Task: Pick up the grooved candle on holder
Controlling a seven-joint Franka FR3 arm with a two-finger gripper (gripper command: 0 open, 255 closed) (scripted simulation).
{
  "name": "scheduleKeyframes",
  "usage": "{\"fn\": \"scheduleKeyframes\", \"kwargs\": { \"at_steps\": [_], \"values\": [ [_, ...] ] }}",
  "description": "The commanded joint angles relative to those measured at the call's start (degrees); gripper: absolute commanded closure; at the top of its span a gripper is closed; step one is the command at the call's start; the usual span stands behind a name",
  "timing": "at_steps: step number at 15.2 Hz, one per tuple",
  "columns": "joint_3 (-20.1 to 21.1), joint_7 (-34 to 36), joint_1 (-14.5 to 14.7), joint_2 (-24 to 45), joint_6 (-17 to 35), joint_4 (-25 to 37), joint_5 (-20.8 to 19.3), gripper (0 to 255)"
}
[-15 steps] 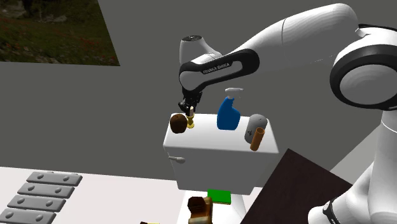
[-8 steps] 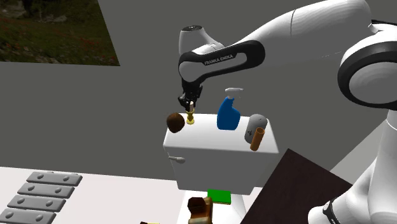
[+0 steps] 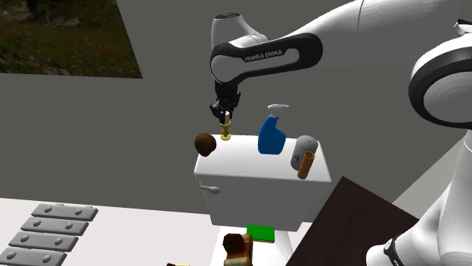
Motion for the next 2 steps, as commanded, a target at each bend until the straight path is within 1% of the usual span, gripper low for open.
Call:
{"fn": "scheduleKeyframes", "kwargs": {
  "at_steps": [1,2],
  "values": [
    [-0.01,-0.03,-0.03,-0.11,-0.76,0.62,0.01,255],
    [-0.01,-0.03,-0.03,-0.11,-0.76,0.63,0.01,255]
  ]
}}
